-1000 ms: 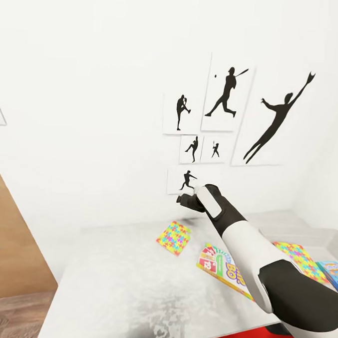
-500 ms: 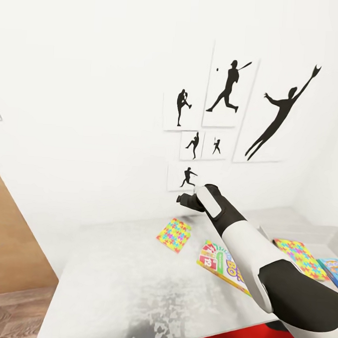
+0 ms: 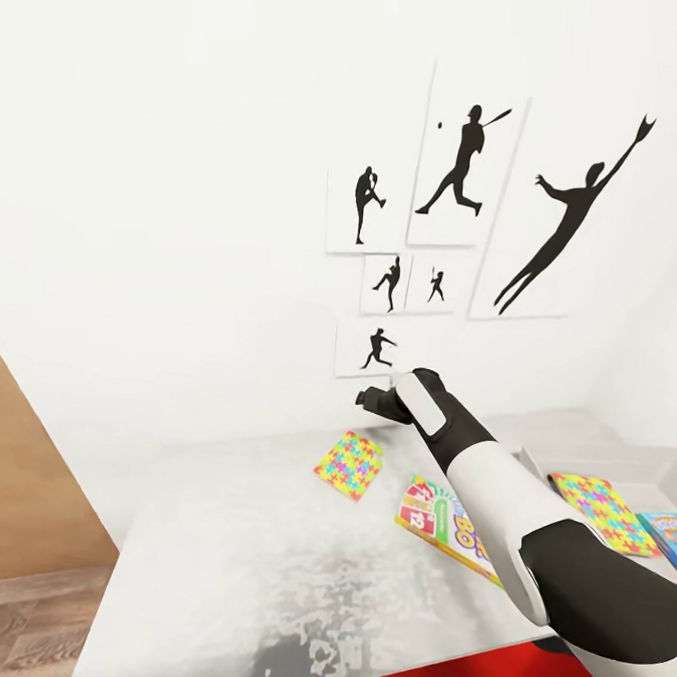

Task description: Put all the toys in the child's room - the three board games (two on the bed and one on the table), the two jigsaw puzzles on the table, and the tennis ball on the table - inside the toy box on the table in the child's room.

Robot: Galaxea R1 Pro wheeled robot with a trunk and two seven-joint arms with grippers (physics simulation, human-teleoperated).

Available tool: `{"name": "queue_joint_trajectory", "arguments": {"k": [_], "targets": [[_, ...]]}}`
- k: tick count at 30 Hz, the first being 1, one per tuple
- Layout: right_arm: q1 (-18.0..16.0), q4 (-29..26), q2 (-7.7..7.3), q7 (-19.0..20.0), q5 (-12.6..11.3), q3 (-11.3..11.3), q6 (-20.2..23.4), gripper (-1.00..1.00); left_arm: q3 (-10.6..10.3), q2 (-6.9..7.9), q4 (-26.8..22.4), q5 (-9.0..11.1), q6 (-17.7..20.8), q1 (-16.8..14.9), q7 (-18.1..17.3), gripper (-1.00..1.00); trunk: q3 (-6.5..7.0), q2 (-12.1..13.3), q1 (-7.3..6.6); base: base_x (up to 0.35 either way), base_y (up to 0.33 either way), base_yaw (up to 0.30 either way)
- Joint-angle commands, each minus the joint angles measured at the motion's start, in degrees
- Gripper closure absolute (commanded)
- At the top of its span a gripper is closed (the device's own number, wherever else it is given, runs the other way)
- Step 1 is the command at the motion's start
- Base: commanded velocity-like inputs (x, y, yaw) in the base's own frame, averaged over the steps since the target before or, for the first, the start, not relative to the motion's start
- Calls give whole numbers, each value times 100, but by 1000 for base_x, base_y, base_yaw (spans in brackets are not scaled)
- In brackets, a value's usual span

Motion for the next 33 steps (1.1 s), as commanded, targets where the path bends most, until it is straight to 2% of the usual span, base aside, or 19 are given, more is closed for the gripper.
{"name": "queue_joint_trajectory", "arguments": {"k": [1, 27, 33], "targets": [[-7, -6, -3, -55, -59, 27, 2, -100, 1, 1, 0, -7, 61, -5, -26, -100, -23, -14, 3, 0, 0, 0], [1, 9, 35, -47, -40, 49, -361, -100, 5, 2, 0, -7, 61, -5, -26, -100, -267, -14, 3, 0, 0, 0], [2, 10, 35, -46, 108, 45, -372, -100, 8, 5, 0, -7, 54, -5, -26, -100, -323, -14, 3, 0, 0, 0]]}}
